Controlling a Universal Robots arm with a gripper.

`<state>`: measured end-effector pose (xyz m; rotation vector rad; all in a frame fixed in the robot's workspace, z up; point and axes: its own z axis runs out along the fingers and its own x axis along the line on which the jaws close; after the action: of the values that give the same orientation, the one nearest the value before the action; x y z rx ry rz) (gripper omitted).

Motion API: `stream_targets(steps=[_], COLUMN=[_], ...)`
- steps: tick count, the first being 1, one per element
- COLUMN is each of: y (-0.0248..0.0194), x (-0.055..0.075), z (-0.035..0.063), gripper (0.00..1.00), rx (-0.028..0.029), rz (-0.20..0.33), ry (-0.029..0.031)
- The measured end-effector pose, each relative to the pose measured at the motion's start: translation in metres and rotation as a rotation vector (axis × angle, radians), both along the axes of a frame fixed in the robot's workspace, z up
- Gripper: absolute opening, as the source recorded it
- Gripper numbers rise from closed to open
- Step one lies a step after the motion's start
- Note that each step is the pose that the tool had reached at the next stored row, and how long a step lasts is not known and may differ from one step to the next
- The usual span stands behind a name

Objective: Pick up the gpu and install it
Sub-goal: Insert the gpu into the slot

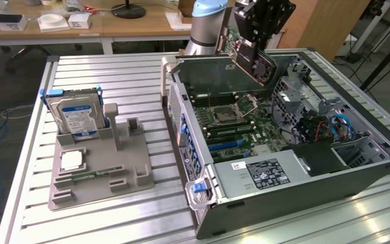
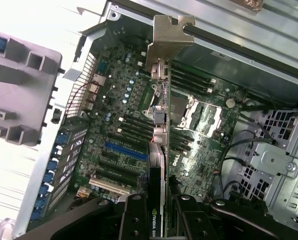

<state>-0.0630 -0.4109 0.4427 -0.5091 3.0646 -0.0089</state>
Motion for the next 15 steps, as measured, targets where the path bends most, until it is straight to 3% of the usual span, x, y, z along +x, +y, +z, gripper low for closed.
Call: stream_targets(steps=[15], y=[0.0000], x=[0.0000], z=[-0.0005], gripper=[0.26], rx=[0.0000], rz=[0.093], ry=[0.0000])
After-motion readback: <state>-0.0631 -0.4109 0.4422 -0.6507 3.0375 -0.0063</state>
